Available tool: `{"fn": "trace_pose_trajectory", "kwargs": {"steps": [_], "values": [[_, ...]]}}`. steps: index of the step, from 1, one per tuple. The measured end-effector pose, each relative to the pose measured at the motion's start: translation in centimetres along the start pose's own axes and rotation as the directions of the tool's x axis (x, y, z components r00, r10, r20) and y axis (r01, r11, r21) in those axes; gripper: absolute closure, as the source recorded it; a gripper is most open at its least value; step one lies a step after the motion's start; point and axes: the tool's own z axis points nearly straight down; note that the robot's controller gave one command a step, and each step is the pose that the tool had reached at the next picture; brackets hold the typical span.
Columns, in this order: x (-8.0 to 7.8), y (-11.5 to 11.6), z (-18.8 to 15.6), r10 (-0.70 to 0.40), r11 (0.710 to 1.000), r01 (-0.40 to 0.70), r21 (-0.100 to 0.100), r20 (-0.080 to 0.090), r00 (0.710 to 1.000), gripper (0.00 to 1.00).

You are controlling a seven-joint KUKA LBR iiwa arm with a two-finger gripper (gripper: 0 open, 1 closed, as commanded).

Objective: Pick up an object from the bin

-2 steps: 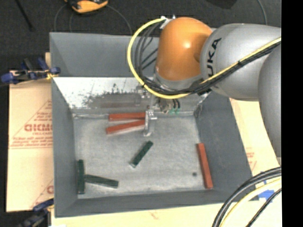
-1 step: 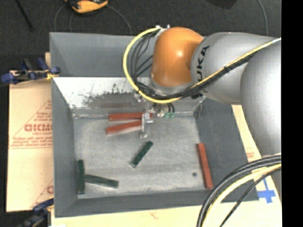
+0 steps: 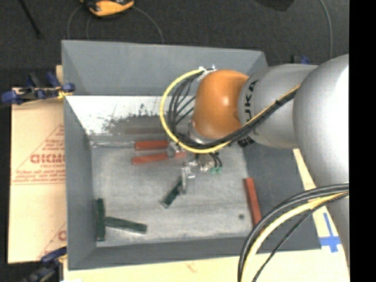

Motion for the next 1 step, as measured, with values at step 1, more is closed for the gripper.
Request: {"fn": "trace_pose_trajectory", "kwargs": {"steps": [1], "values": [[-2.46, 1.52, 0.42, 0.007, 1.0, -0.007, 0.001, -0.003, 1.0, 0.0]]}}
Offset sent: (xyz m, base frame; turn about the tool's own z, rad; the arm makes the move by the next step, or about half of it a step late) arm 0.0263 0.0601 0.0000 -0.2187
